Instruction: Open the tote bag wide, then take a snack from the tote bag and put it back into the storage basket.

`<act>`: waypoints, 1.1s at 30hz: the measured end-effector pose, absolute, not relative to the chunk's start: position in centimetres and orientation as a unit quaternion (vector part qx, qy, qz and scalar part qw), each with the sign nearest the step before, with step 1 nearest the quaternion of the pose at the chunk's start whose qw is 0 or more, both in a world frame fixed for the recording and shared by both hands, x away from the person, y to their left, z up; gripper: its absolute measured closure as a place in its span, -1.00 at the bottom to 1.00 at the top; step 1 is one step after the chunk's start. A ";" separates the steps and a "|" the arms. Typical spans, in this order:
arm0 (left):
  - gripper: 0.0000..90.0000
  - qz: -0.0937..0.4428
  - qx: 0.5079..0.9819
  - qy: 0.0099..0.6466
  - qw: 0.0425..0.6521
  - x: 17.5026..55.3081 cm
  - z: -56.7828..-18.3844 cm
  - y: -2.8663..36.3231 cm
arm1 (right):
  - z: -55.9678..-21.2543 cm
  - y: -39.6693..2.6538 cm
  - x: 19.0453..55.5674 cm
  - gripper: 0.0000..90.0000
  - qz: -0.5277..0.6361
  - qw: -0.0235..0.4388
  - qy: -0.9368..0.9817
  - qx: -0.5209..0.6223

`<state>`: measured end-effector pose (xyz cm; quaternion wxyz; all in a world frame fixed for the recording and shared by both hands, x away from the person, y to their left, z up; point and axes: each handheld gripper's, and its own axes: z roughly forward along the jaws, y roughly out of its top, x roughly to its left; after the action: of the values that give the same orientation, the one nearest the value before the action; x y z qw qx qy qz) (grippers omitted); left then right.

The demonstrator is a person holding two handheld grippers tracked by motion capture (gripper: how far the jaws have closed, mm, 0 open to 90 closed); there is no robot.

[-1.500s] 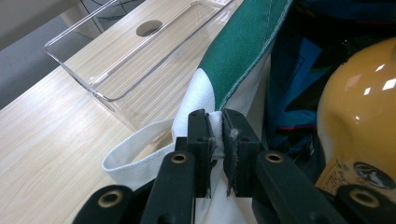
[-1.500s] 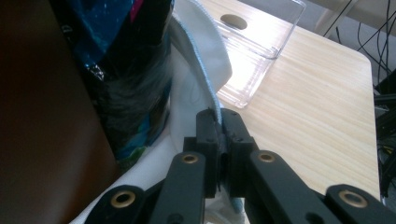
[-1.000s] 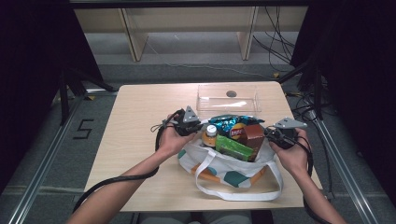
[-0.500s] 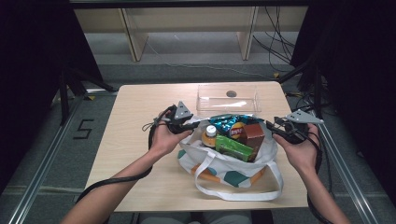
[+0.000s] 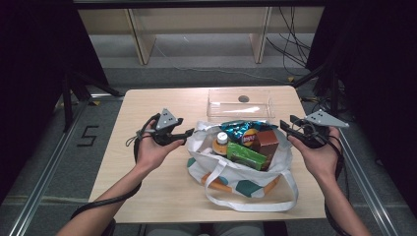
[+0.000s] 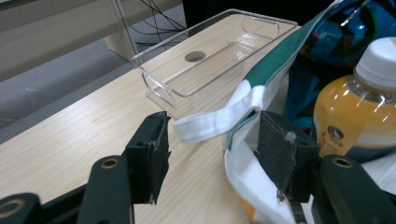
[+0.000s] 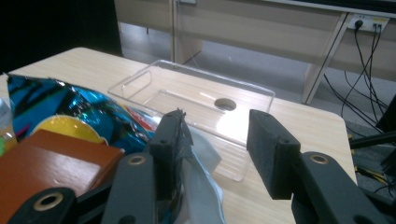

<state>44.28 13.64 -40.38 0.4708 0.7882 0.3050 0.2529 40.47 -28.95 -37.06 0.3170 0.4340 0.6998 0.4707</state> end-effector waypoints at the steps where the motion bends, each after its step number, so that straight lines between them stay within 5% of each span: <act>1: -0.05 0.252 0.784 0.314 0.473 44.1 -40.5 13.9 | -36.9 -29.0 40.4 0.26 0.469 0.316 0.702 0.434; 17: -0.11 0.248 0.778 0.332 0.473 43.6 -41.5 15.3 | -34.6 -28.3 39.8 0.17 0.509 0.301 0.693 0.412; 33: -0.14 0.249 0.773 0.332 0.479 43.4 -41.1 15.2 | -35.8 -26.3 41.6 0.15 0.484 0.247 0.747 0.383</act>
<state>43.44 15.20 -41.08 0.4793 0.7733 0.3322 0.2489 41.62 -26.34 -35.84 0.2469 0.3833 0.7469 0.4839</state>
